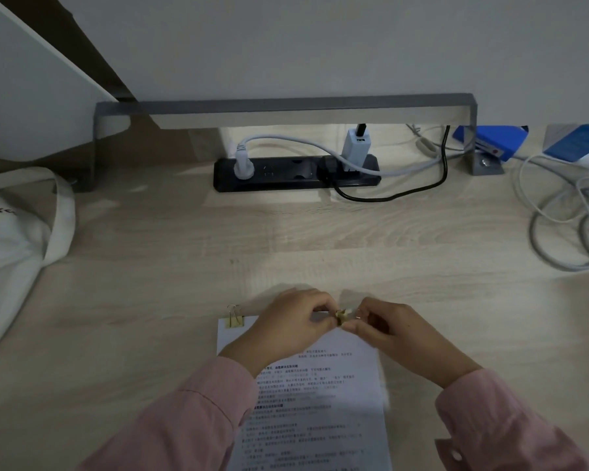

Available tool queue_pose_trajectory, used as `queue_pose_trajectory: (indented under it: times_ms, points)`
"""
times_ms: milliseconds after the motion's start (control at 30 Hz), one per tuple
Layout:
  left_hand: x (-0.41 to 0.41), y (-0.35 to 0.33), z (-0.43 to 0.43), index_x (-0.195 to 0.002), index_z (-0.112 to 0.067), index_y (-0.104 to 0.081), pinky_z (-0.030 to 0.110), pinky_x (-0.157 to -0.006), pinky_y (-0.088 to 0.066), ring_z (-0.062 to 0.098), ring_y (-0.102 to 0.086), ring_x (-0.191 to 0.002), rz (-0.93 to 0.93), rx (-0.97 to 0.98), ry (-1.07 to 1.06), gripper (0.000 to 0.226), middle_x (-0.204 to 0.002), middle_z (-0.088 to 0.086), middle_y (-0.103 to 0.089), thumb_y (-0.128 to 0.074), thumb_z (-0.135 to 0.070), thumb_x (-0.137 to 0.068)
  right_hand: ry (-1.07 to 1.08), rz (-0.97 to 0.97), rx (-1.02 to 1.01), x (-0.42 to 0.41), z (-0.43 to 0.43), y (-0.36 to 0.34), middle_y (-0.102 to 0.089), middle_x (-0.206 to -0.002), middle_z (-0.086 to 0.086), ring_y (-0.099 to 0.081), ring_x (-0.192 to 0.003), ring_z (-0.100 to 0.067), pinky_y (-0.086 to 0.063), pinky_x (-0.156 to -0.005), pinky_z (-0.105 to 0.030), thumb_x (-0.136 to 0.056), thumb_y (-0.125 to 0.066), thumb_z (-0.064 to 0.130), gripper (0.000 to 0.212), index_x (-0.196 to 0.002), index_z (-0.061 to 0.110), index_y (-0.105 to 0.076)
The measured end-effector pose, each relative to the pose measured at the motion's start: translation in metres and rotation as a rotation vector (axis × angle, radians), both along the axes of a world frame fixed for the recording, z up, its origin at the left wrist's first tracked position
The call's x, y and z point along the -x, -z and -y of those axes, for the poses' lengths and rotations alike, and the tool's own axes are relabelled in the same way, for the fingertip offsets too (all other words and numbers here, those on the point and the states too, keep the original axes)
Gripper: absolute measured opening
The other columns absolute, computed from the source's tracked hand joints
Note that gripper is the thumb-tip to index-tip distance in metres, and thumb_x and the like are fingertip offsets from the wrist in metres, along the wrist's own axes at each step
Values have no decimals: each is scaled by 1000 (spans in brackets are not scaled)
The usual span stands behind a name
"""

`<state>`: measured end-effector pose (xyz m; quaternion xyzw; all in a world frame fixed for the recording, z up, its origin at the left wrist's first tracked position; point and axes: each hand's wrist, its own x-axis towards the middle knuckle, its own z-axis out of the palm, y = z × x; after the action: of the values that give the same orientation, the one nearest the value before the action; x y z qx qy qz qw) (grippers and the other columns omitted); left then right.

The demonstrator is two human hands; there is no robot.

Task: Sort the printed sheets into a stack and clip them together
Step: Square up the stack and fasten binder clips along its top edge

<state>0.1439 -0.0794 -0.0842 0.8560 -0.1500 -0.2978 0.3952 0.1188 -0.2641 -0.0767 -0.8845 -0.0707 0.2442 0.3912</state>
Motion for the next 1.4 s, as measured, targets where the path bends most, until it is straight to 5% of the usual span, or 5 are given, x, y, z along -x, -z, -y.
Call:
queue_pose_trajectory:
  times_ms: [200, 400, 667, 833, 1400]
  points:
    - [0, 0, -3, -116, -21, -58, 22, -92, -44, 7, -56, -104, -63, 13, -64, 27, -112, -7, -61, -57, -23, -89, -101, 138, 161, -16, 4, -8, -45, -58, 8, -41, -53, -10, -32, -53, -21, -86, -52, 47, 37, -72, 13, -52]
    - [-2, 4, -2, -102, -14, -65, 25, -84, -44, 16, -58, -98, -19, -91, -24, 18, -108, 2, -61, -55, -21, -90, -466, 216, 360, -42, 1, -18, -37, -60, 12, -36, -56, -2, -29, -52, -18, -91, -45, 43, 35, -81, 11, -56]
    - [-1, 6, -3, -103, -13, -65, 18, -73, -40, 16, -59, -93, 36, -70, -37, 19, -103, 1, -63, -58, -22, -88, -794, 127, 506, -73, -14, -21, -60, -79, -6, -51, -72, -16, -35, -64, -27, -93, -41, 43, 39, -89, 9, -59]
    - [-2, 3, -8, -98, -10, -66, 21, -76, -41, 11, -53, -84, 30, 3, -14, 15, -88, -4, -54, -58, -17, -88, -848, 1, 473, -87, -25, -24, -37, -57, 8, -36, -52, -8, -27, -53, -20, -91, -46, 40, 36, -78, 8, -55]
    - [-2, -4, -21, -97, -16, -67, 14, -78, -41, 4, -54, -85, -42, 89, -17, 13, -85, -12, -53, -60, -18, -86, -965, -267, 427, -105, -45, -31, -43, -58, 8, -43, -48, -1, -31, -56, -17, -90, -50, 38, 40, -55, 21, -42]
